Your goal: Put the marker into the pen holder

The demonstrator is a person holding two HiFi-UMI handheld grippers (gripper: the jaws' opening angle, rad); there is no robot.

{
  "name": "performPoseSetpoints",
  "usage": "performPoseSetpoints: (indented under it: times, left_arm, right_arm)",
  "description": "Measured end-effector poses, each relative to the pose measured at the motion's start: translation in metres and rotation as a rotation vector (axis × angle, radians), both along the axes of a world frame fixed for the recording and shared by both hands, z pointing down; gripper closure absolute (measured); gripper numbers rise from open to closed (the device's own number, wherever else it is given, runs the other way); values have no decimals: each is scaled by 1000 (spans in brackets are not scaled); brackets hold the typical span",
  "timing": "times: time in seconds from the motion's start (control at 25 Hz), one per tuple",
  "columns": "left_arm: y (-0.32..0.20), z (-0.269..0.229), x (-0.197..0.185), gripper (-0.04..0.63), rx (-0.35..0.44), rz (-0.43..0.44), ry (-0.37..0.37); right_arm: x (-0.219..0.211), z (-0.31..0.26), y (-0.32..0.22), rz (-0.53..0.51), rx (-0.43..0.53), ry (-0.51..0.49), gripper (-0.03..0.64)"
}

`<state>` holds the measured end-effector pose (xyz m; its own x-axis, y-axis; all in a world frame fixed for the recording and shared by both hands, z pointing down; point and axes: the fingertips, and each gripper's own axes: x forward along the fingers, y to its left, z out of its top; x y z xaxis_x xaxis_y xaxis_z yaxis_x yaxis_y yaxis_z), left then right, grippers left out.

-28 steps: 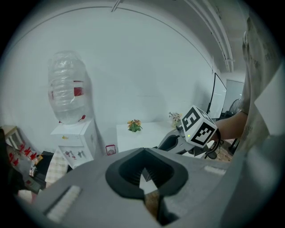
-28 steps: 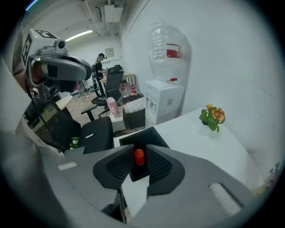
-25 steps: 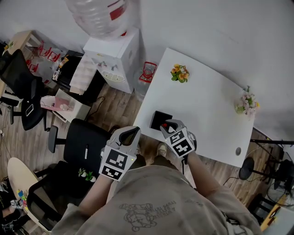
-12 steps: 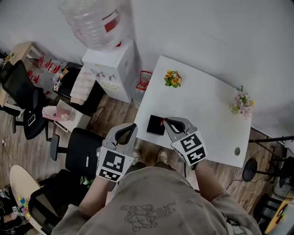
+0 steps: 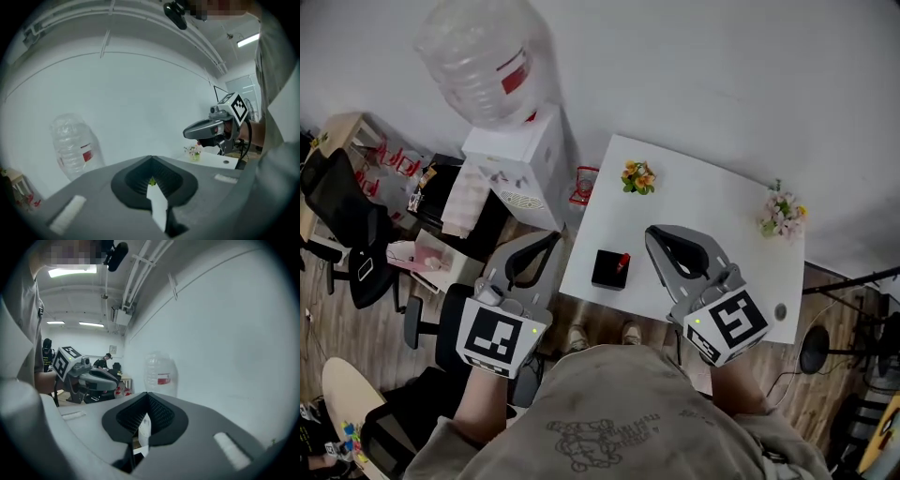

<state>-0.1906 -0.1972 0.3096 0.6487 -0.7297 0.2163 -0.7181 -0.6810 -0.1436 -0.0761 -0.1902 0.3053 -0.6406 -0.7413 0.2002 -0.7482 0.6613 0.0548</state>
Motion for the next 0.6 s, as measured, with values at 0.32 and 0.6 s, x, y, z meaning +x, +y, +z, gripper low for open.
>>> performPoseSetpoints:
  times: [0.32, 0.6]
  left_arm:
    - [3, -60, -5, 595, 125, -26, 27]
    - [2, -72, -10, 595, 182, -54, 40]
  right_arm:
    - [23, -72, 10, 31, 167, -83, 588]
    - [39, -86, 16, 64, 227, -83, 589]
